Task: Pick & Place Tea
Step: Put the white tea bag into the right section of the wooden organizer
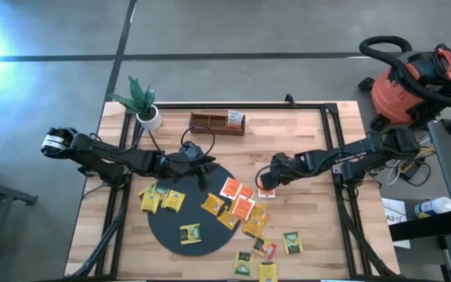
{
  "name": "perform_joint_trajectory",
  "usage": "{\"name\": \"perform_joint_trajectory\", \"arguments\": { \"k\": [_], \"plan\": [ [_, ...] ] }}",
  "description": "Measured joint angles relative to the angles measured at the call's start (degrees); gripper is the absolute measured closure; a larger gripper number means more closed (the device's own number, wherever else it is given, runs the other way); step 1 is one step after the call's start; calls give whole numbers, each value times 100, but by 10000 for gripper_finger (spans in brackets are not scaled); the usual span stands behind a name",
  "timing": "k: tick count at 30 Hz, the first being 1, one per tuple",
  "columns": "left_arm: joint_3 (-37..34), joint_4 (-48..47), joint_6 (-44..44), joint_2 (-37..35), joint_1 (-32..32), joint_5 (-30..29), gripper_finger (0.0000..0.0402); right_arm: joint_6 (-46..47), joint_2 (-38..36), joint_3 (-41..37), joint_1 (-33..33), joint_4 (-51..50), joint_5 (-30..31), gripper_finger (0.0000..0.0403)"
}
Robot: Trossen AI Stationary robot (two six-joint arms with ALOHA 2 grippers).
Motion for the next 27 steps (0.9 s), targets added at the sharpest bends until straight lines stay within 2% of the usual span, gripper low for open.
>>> {"name": "perform_joint_trajectory", "arguments": {
  "k": [9, 19, 23, 27],
  "plan": [
    [0, -34, -401, 0, -11, 0, 260, -573, 816, 37, -352, 472, -343, 280],
    [0, -3, -426, 57, -11, -4, 260, -200, 970, 97, -1352, 1240, -284, 280],
    [0, 1, -429, 347, 12, -1, 260, -238, 1052, 96, -1729, 1431, -337, 280],
    [0, 212, -1079, 904, 253, 347, 260, -319, 1152, 102, -1899, 1587, -575, 280]
  ]
}}
